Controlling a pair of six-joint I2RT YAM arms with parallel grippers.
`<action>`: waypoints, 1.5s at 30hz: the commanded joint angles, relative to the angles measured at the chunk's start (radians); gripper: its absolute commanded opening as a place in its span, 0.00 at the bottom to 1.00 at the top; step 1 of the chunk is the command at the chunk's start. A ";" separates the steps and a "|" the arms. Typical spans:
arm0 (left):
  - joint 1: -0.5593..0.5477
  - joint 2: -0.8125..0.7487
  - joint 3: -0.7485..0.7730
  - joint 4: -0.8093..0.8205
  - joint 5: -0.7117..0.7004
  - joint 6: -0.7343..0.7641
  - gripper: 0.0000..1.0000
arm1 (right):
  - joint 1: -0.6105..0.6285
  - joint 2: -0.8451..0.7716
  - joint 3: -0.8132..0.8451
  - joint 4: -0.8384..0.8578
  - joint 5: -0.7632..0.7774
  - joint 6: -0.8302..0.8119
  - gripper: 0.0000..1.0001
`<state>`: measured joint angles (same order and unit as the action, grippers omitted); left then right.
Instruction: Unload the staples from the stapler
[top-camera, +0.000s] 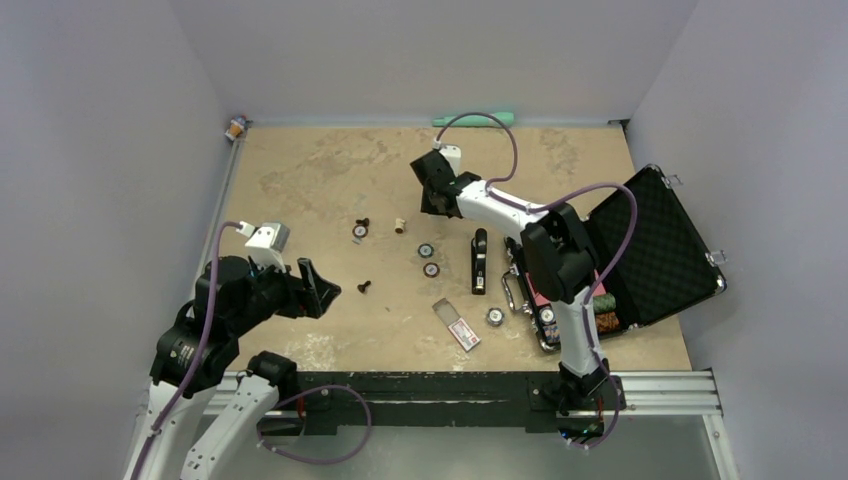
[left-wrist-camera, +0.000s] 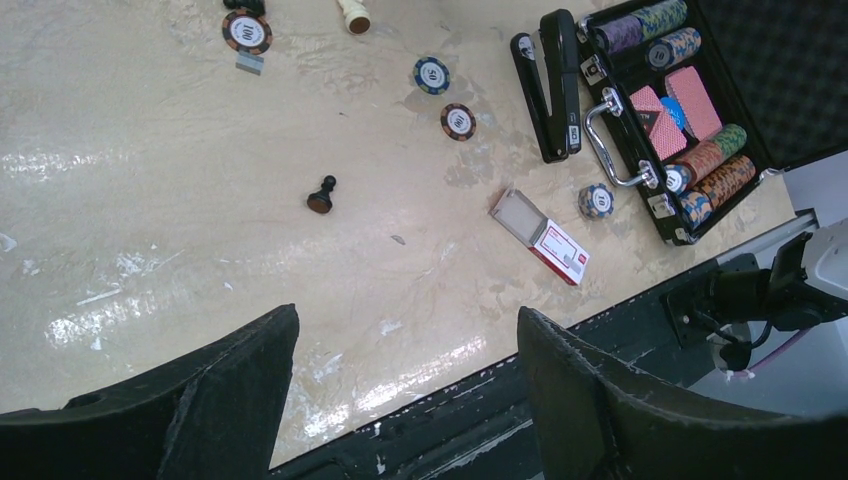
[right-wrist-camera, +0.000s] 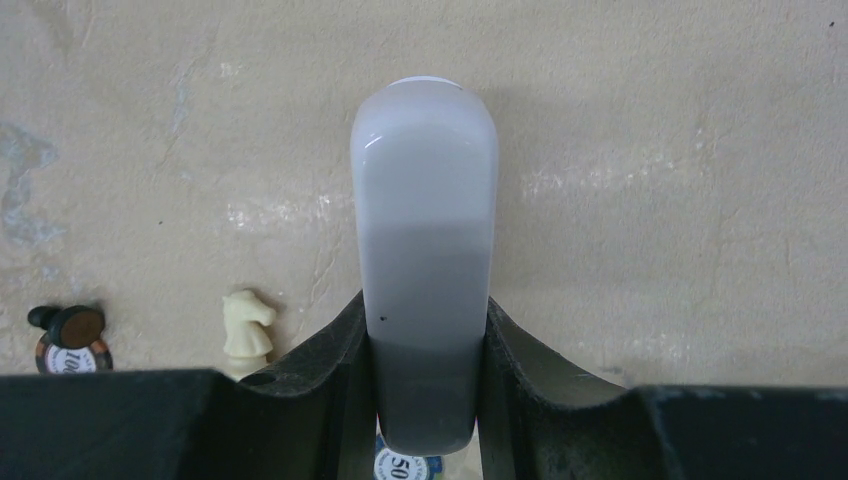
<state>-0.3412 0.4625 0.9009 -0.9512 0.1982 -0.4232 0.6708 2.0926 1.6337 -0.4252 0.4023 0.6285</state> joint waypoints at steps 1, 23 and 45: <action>0.008 -0.008 -0.007 0.033 0.022 0.027 0.84 | -0.014 0.030 0.092 -0.010 0.042 -0.025 0.00; 0.025 0.001 -0.009 0.036 0.037 0.028 0.81 | -0.026 0.047 0.012 0.070 -0.049 -0.039 0.97; 0.027 0.015 -0.010 0.032 0.017 0.021 0.81 | 0.084 -0.576 -0.289 0.115 -0.005 -0.030 0.99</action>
<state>-0.3210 0.4679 0.8917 -0.9493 0.2237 -0.4225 0.7628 1.6222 1.4807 -0.3489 0.3580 0.5659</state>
